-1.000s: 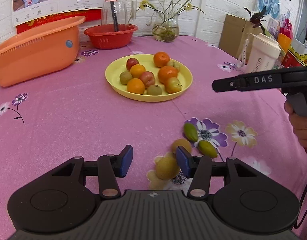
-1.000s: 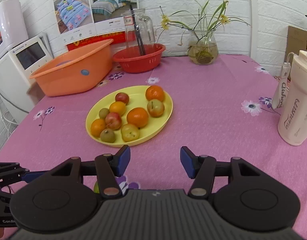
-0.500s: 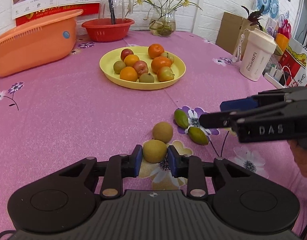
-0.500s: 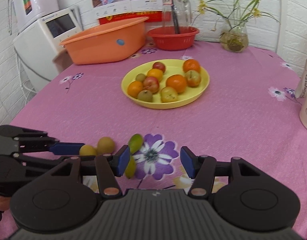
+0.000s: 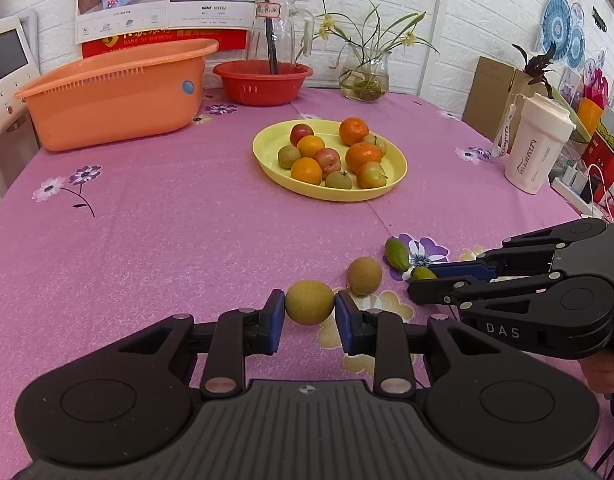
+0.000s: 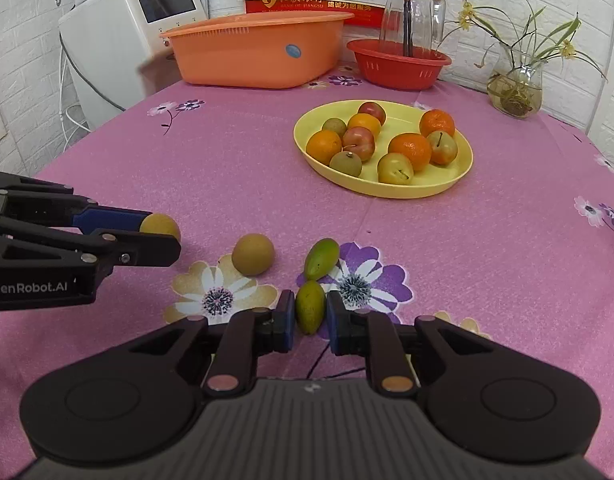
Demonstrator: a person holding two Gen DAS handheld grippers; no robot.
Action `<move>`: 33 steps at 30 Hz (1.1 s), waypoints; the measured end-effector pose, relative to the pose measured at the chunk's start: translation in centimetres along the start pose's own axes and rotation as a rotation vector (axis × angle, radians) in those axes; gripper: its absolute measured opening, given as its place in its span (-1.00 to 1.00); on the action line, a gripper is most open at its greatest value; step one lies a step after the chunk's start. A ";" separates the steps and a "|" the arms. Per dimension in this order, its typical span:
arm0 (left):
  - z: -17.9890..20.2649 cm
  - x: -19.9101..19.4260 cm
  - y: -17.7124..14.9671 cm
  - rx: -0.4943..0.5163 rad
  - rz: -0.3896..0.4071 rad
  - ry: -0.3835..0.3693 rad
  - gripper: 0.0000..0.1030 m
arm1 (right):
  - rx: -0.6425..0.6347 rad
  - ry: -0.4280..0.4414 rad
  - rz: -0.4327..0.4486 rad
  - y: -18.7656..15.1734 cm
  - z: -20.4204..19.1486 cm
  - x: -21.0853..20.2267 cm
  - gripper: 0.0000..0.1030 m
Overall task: Organize fruits
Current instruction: 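Close the left tool on a brown kiwi while the right tool closes on a green fruit, then carry the kiwi in the left tool while the right tool carries the green fruit to the plate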
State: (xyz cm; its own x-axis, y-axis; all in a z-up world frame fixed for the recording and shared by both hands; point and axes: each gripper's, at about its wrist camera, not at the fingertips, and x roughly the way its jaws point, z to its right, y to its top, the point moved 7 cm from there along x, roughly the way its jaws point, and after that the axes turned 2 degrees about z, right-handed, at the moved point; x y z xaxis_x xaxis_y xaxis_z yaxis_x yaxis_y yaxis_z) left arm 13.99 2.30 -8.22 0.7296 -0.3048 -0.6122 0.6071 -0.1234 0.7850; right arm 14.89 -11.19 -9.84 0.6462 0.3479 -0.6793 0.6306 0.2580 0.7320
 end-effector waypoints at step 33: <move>3.7 -4.0 4.6 0.045 0.161 0.014 -0.50 | 0.139 -0.063 0.256 5.4 2.8 -7.3 0.53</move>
State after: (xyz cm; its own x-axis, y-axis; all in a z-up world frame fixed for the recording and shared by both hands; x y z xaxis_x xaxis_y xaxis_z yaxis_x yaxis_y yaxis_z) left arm 12.67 -0.52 -1.84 0.8210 -0.3105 -0.4791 0.4675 -0.1160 0.8764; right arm 14.81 -14.86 -1.07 0.8147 0.3280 -0.4782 0.4932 0.0416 0.8689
